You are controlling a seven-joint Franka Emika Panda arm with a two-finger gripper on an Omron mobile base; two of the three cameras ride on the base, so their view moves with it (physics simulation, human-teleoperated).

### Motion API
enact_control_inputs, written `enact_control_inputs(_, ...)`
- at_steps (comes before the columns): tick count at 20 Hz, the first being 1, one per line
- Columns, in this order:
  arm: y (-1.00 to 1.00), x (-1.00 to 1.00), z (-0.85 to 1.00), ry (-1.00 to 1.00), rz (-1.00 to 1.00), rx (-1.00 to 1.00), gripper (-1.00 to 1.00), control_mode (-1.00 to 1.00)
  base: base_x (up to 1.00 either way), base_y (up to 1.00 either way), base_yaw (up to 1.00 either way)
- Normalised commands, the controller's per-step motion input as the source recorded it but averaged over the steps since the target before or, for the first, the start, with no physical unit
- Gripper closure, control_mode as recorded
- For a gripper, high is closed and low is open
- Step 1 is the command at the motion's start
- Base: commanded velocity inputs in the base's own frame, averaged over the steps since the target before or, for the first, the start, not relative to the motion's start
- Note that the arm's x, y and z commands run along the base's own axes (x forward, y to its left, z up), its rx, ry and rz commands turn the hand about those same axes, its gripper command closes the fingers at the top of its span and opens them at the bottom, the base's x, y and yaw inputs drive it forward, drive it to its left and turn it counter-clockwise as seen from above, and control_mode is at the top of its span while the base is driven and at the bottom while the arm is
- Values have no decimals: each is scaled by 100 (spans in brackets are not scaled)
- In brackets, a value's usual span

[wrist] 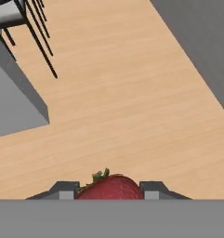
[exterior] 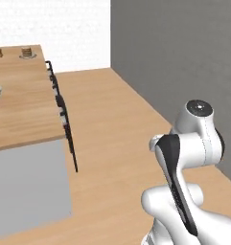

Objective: Take the strawberry from the fridge and place it on top of the pancake, located on the dining counter.

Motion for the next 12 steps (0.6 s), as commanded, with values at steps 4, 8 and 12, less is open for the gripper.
enact_control_inputs(4, 0, 0, 0, 0, 0, 0, 100, 100, 100, -100, 23)
enact_control_inputs(8, 0, 0, 0, 0, 0, 0, 100, 100, 100, -87, 23)
enact_control_inputs(12, 0, 0, 0, 0, 0, 0, 100, 100, 100, -77, 28)
